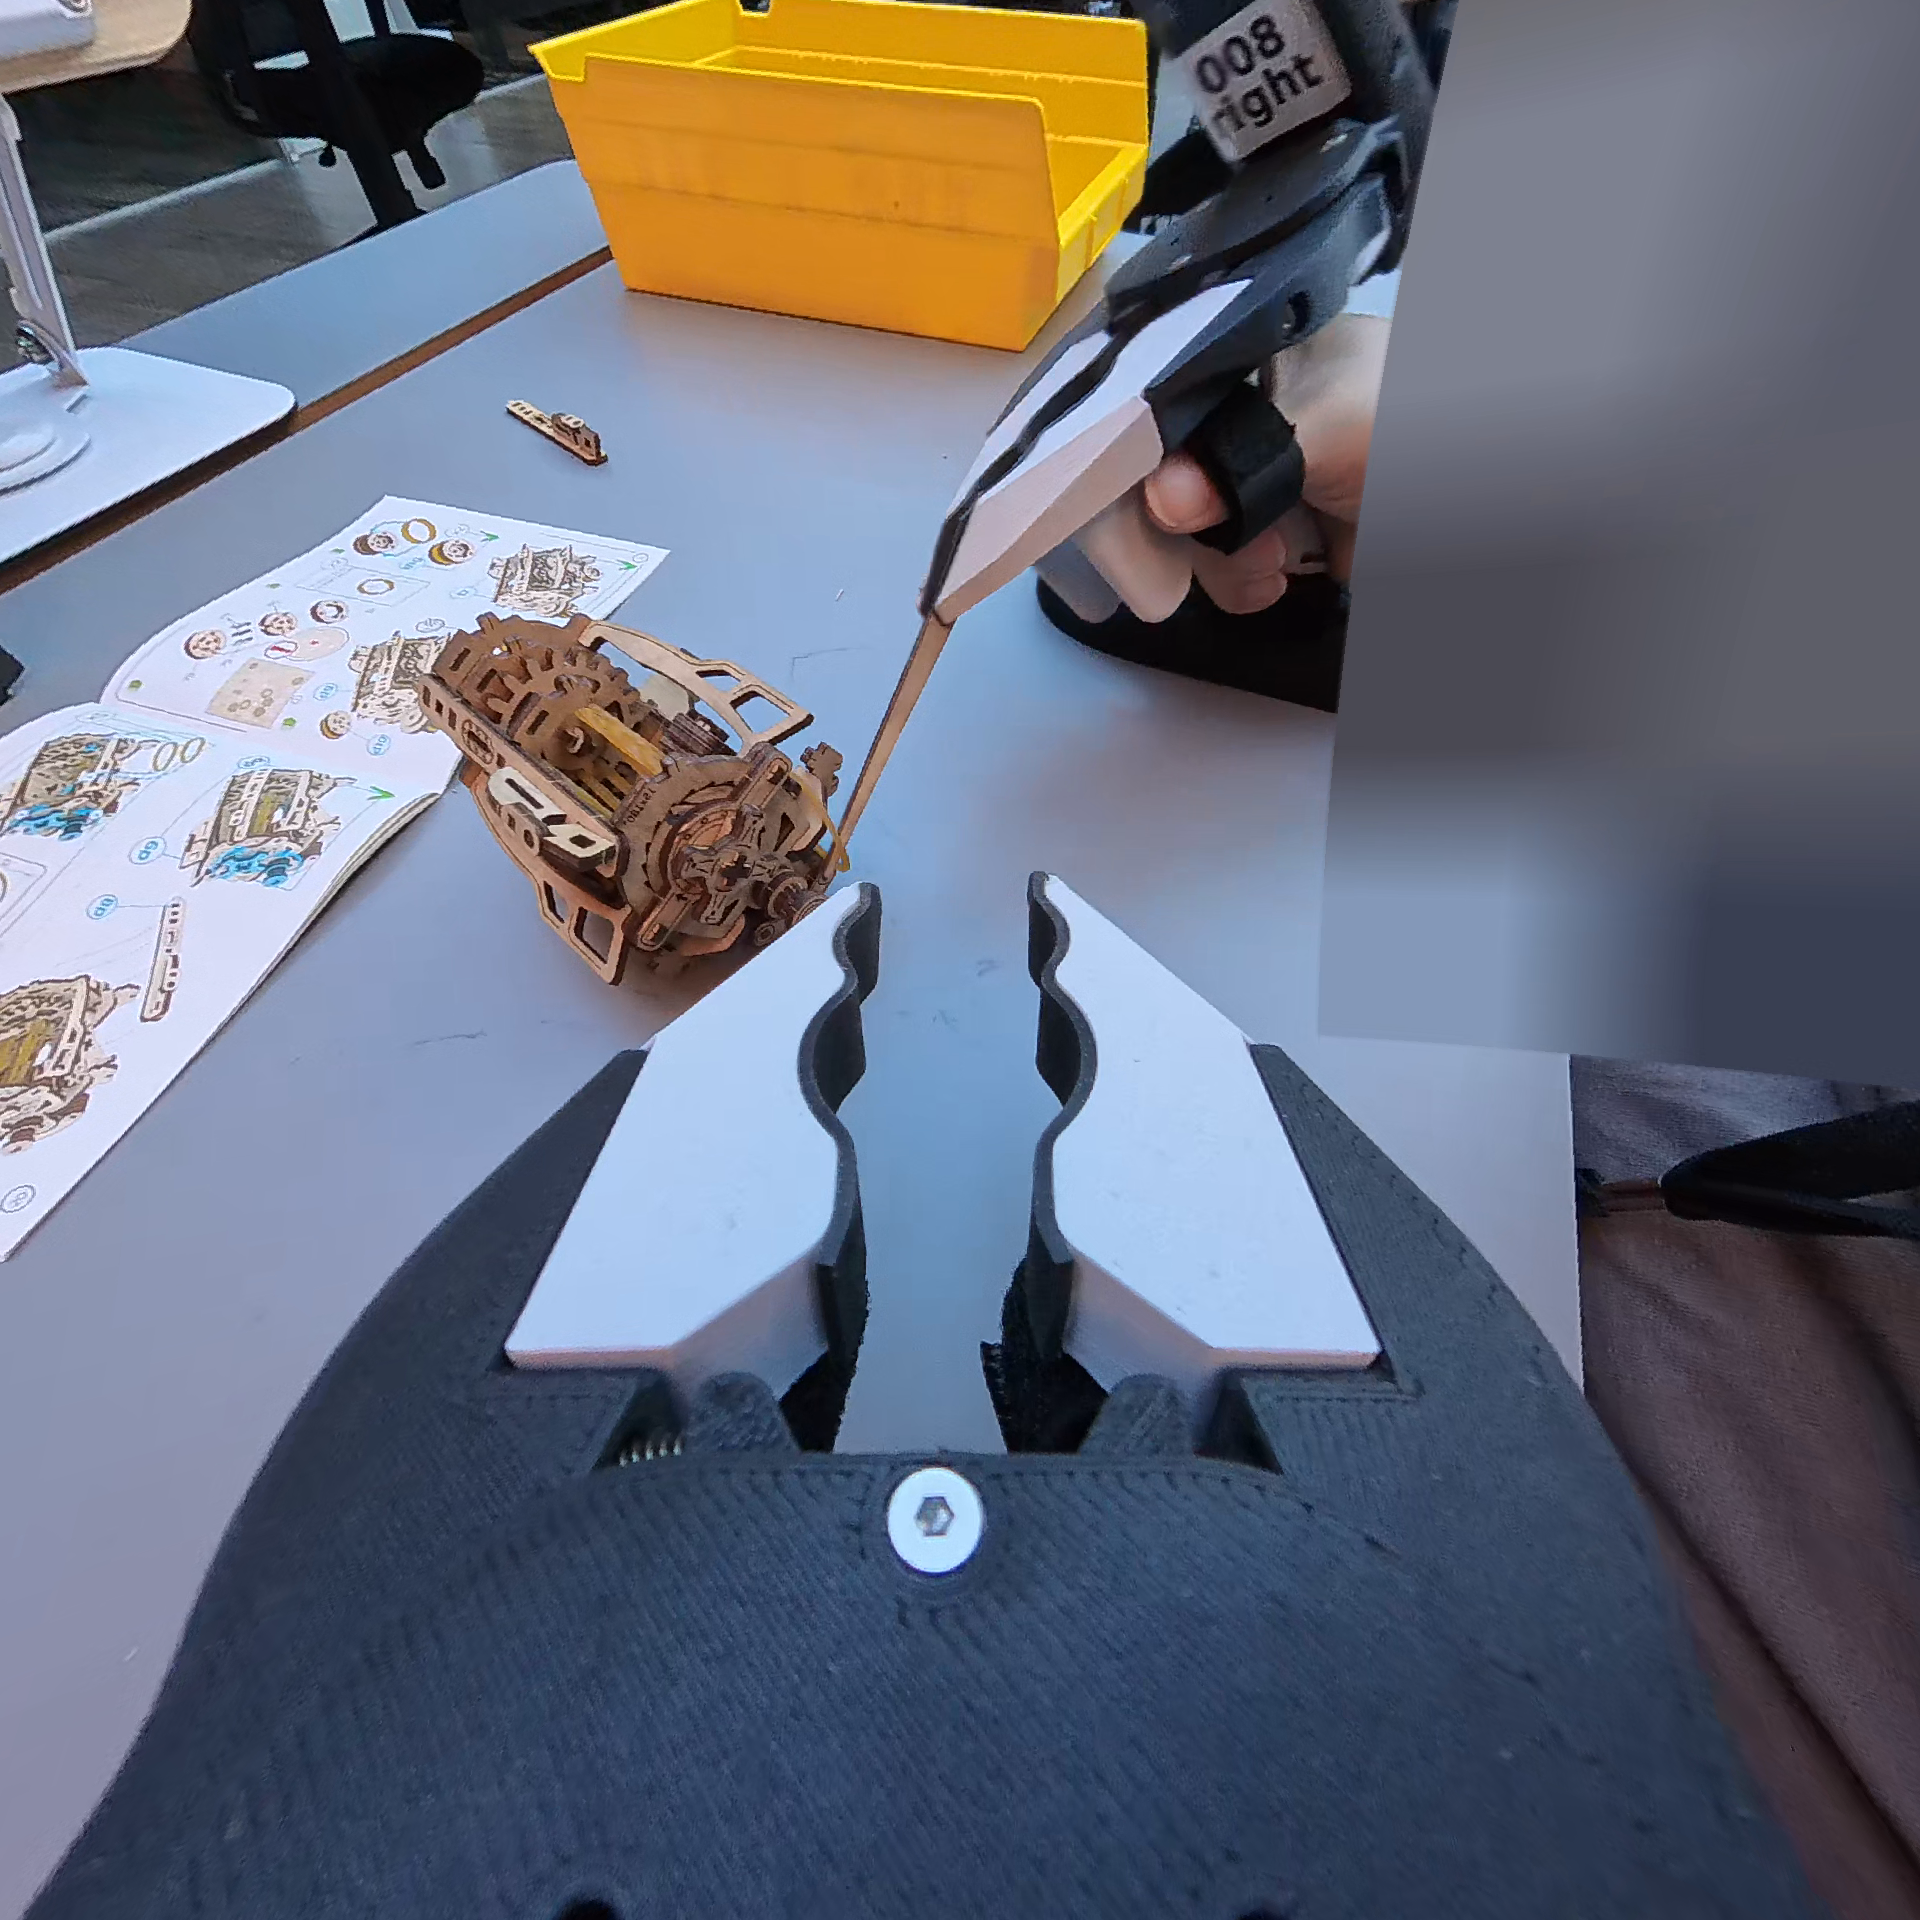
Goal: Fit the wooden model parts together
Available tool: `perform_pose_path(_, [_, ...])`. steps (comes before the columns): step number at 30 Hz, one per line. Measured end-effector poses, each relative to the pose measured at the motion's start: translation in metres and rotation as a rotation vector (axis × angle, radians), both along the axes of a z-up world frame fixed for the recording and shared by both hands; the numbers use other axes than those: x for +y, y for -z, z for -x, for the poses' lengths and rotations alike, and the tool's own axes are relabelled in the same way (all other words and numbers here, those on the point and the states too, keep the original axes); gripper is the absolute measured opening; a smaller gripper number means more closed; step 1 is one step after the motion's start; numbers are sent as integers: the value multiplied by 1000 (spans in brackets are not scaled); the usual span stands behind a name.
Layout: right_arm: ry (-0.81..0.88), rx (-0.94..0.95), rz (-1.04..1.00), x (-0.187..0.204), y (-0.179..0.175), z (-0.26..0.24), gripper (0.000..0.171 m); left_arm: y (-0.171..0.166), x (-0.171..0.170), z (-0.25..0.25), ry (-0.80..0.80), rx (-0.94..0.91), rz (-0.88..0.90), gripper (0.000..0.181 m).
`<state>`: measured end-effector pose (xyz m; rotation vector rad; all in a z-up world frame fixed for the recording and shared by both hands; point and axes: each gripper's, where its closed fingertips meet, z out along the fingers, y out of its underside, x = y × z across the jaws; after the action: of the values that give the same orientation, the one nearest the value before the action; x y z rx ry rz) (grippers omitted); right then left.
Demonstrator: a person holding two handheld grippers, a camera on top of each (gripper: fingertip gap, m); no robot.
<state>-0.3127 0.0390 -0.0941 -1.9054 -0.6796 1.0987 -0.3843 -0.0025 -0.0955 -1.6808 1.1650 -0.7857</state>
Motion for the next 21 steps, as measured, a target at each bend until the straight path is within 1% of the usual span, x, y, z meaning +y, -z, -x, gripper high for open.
perform_pose_path(7, [-91,197,288,11,-3,-1,1,-3,-5,2,8,-18,-10,26])
perform_pose_path(13, [-129,327,439,14,-6,-8,1,-4,-3,4,0,-25,-10,26])
perform_pose_path(18, [-151,382,527,18,-5,-17,1,-2,-2,4,-3,-14,-4,27])
perform_pose_path(21, [-203,346,560,14,0,-19,1,-1,0,5,-8,-8,-3,27])
